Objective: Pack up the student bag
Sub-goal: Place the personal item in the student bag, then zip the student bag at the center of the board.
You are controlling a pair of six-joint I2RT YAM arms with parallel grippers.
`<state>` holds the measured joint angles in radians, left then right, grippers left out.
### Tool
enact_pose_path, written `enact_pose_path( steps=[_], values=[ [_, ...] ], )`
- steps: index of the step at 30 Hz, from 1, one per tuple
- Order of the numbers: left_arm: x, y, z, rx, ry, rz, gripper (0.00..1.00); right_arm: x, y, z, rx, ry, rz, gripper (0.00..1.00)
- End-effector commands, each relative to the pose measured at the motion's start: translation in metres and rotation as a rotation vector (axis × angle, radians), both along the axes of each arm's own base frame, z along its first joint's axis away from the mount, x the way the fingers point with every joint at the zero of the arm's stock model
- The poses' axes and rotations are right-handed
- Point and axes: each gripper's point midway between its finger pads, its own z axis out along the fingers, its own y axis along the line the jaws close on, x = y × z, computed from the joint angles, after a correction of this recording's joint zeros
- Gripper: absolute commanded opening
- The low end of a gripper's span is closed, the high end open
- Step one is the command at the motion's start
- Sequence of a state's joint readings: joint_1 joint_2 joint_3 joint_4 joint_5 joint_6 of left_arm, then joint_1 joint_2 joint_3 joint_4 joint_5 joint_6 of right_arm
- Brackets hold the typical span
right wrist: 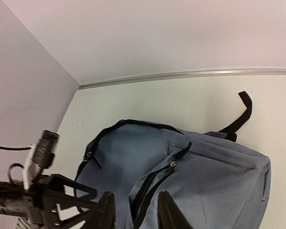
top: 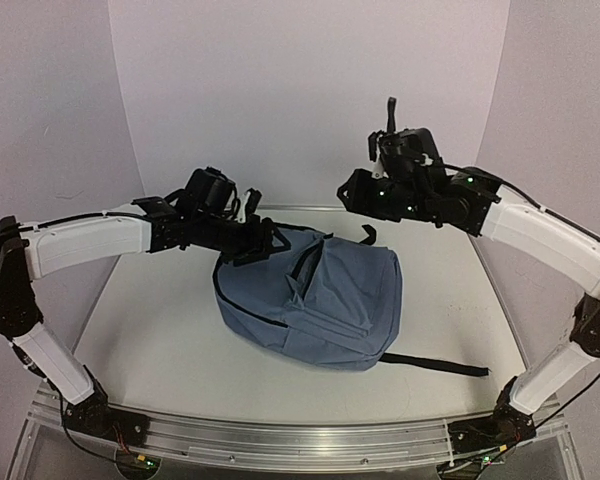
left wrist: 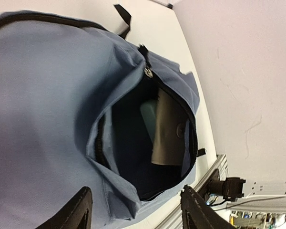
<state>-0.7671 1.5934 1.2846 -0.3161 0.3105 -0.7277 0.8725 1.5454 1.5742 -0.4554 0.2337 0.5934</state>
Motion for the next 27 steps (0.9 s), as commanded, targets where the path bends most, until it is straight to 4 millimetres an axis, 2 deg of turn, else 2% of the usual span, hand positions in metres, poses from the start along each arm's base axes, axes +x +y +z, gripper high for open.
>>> enact_pose_path(
  steps=[1,4,7,11,14,20,27],
  values=[
    [0.007,0.027,0.003,0.052,-0.015,0.055,0.67,0.009,0.023,-0.06,-0.084,0.101,0.067,0.23],
    [0.014,0.026,0.009,0.039,-0.038,0.057,0.74,0.008,0.029,-0.091,-0.114,0.157,0.087,0.19],
    [0.02,0.018,0.01,0.019,-0.047,0.034,0.8,0.003,0.032,-0.126,-0.137,0.223,0.108,0.19],
    [0.025,0.001,0.006,-0.008,-0.039,-0.019,0.82,-0.005,0.032,-0.164,-0.155,0.296,0.121,0.18],
    [0.029,-0.009,0.0,-0.01,-0.03,-0.049,0.83,-0.008,0.029,-0.184,-0.172,0.327,0.114,0.18],
    [0.033,-0.031,-0.005,-0.044,-0.03,-0.113,0.85,-0.007,0.028,-0.204,-0.179,0.37,0.118,0.19],
    [0.049,-0.059,-0.008,-0.098,-0.044,-0.135,0.86,-0.017,0.019,-0.206,-0.134,0.43,0.134,0.22]
  ],
)
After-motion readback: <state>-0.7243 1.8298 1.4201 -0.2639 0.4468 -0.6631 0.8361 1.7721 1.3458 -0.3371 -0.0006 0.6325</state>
